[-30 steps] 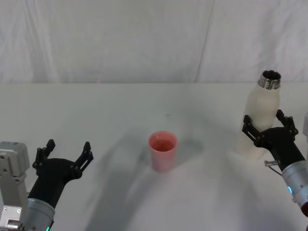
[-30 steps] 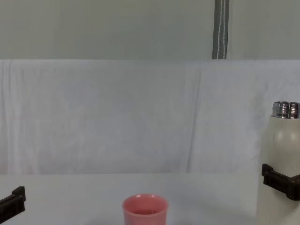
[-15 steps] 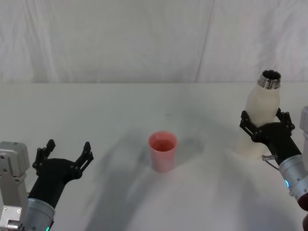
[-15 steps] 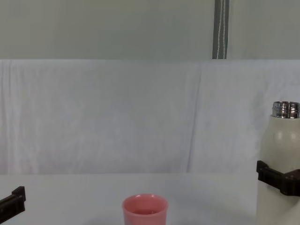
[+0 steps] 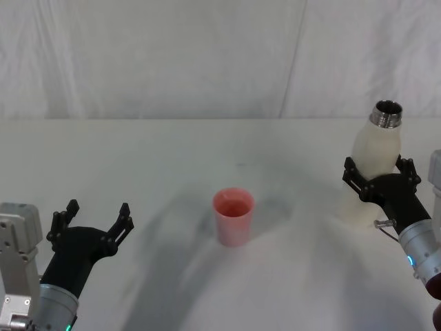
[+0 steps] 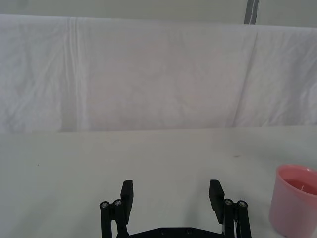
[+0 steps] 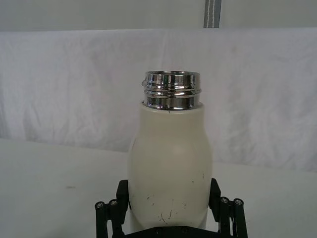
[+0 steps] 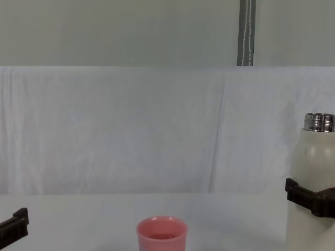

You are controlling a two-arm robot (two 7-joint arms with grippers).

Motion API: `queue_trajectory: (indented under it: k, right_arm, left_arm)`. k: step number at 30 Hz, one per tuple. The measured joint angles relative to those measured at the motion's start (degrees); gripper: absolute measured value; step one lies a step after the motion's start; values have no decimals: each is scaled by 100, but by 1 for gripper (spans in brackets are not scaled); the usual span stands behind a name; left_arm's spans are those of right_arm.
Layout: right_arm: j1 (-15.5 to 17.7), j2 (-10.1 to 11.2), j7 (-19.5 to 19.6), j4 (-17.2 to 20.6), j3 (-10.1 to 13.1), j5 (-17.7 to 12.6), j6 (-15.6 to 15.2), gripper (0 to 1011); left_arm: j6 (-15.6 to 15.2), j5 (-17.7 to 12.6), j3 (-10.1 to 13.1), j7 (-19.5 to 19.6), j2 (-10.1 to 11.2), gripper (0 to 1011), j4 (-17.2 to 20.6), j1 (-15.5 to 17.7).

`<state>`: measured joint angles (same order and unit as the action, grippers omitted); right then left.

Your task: Grasp the thermos with one hand and pour water into the cup lid.

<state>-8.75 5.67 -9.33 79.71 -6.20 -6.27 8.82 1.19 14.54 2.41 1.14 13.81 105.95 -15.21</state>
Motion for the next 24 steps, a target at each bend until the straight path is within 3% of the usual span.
queue_trajectory:
  k: [4,24]
  right_arm:
    - [5,1,0,6,1,0,0,951]
    - [-21,105,-36,233,-42,63,-43,951]
  left_arm:
    - [0,0,0,0,0,1001,0,0]
    - [0,0,0,0,0,1001,0,0]
